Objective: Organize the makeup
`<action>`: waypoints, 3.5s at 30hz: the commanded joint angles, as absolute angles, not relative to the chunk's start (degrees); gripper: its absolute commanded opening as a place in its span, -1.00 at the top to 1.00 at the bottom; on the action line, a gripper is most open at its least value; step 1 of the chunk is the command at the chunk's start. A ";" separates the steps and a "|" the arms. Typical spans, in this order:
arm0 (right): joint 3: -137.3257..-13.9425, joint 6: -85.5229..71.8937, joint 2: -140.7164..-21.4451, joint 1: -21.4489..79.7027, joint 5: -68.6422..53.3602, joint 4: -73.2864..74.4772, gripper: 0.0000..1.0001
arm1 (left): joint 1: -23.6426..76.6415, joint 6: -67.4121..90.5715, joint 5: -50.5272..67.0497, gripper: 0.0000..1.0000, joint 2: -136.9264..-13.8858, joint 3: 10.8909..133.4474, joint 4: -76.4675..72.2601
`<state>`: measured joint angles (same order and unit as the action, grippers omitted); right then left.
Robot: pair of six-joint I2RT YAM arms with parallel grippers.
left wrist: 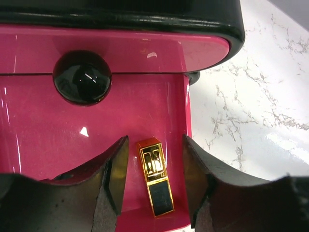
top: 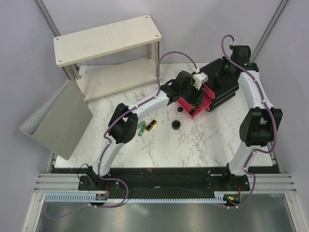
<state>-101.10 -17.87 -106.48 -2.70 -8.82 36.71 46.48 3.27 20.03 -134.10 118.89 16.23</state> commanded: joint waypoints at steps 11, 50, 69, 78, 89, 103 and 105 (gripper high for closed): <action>-101.69 -18.19 -107.67 -3.08 -9.84 37.97 1.00 | 44.39 -6.41 9.32 -0.39 -119.98 113.24 19.59; -100.63 -18.81 -108.63 -3.34 -13.27 37.09 1.00 | 38.14 -0.70 3.08 -0.13 -112.85 79.45 35.07; -100.28 -18.81 -108.63 -3.60 -13.97 36.91 1.00 | 37.88 -2.90 0.18 0.96 -110.66 85.50 37.00; -99.67 -18.98 -108.54 -3.69 -14.41 36.74 1.00 | 38.14 -2.38 3.77 0.97 -111.35 102.10 38.32; -99.14 -19.25 -108.54 -3.60 -14.85 36.39 1.00 | 41.22 2.10 12.39 0.97 -124.09 123.82 37.09; -98.26 -19.25 -108.02 -3.60 -15.12 36.21 1.00 | 43.86 9.05 17.49 0.86 -132.89 129.64 27.16; -97.91 -19.25 -107.93 -3.60 -15.21 36.21 1.00 | 44.12 9.58 18.10 0.84 -133.50 129.81 26.20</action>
